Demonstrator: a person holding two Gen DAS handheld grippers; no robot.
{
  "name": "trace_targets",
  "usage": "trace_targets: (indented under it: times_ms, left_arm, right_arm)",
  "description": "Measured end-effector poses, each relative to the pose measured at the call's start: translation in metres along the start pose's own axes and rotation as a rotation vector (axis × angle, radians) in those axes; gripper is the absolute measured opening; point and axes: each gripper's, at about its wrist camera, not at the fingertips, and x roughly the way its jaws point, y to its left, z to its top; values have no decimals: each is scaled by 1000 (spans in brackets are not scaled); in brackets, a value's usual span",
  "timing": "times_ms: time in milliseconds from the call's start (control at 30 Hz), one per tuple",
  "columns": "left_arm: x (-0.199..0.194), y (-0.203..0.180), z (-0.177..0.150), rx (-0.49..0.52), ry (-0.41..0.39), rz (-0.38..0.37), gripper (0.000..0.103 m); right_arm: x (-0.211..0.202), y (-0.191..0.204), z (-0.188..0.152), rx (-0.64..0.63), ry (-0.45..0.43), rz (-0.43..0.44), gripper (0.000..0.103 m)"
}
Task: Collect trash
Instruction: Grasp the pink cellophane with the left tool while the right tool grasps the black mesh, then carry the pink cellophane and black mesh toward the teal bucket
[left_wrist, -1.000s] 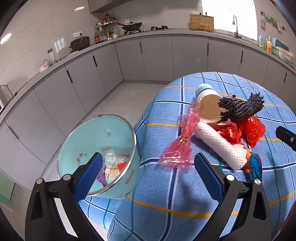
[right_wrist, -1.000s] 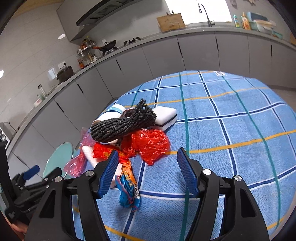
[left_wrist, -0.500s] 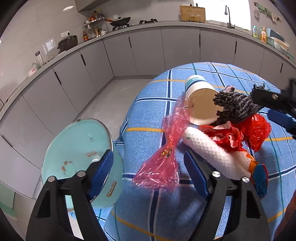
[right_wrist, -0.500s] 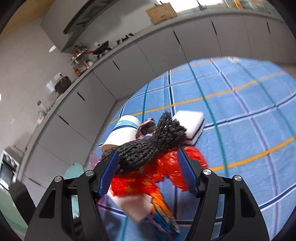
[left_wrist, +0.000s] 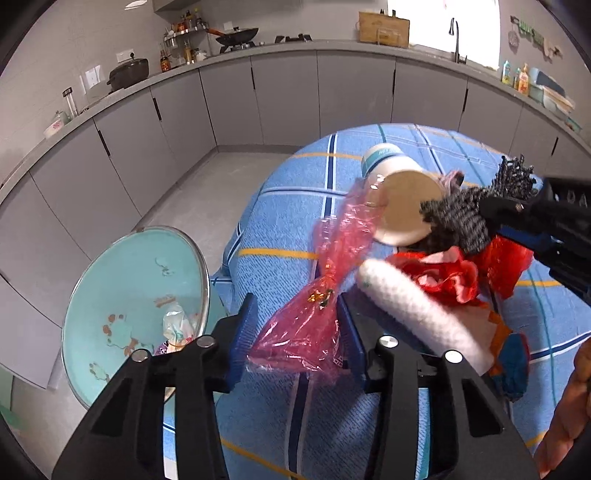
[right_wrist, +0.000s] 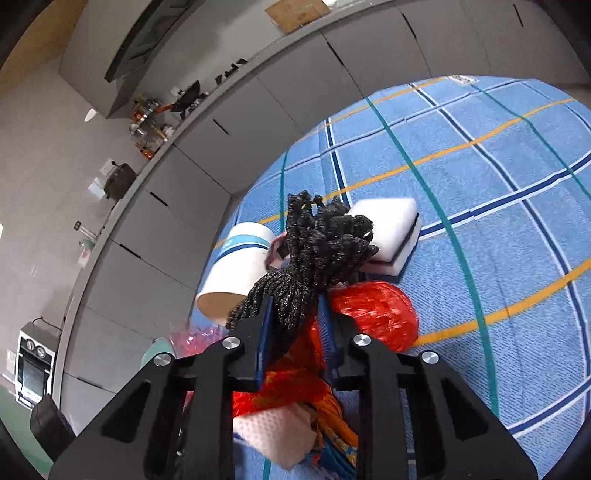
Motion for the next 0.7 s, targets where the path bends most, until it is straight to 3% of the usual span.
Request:
trace_targets:
  times_ms: [333, 467, 700]
  left_arm:
    - [-38, 16, 3, -60, -77, -12, 38]
    - [-51, 24, 2, -92, -99, -13, 38]
    - [-64, 36, -3, -120, -111, -2, 39]
  right_arm:
    - [-58, 7, -9, -128, -112, 21, 21]
    - [-77, 11, -12, -184, -161, -10, 21]
    - [-82, 29, -25, -260, -145, 9, 21]
